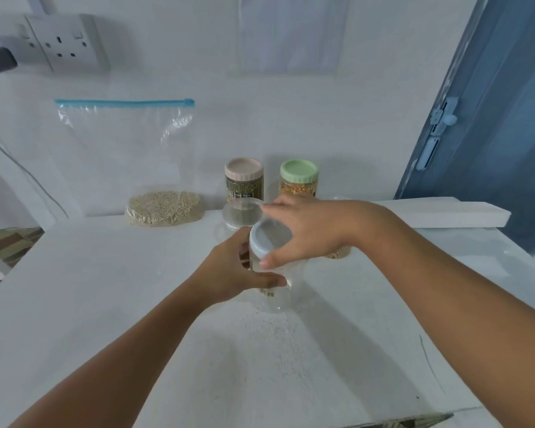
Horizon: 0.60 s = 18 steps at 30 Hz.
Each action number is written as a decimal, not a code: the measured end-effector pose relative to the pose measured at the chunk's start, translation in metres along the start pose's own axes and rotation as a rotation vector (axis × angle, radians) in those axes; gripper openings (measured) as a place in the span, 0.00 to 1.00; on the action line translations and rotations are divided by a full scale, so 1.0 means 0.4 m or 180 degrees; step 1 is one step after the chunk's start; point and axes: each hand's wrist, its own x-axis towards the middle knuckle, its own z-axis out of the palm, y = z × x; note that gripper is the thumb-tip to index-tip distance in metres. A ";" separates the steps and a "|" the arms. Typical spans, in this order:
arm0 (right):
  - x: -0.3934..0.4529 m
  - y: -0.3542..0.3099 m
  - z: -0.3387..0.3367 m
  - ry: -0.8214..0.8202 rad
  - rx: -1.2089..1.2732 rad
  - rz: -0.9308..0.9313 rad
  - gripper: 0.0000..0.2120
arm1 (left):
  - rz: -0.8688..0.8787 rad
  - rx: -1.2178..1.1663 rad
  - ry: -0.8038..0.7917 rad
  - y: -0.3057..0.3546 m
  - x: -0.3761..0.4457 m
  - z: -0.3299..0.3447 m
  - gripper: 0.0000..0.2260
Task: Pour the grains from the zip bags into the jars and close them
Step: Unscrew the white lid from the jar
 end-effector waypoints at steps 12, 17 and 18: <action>0.029 0.014 0.009 0.0087 0.0097 -0.0405 0.43 | 0.0017 0.0011 -0.0018 0.001 0.002 0.008 0.38; 0.025 0.029 -0.032 0.0213 0.0283 -0.0624 0.42 | -0.0078 -0.0081 -0.0123 0.001 0.004 -0.005 0.40; 0.020 0.031 -0.044 0.0347 0.0353 -0.0638 0.41 | -0.0087 -0.0075 -0.0137 0.000 0.004 -0.006 0.40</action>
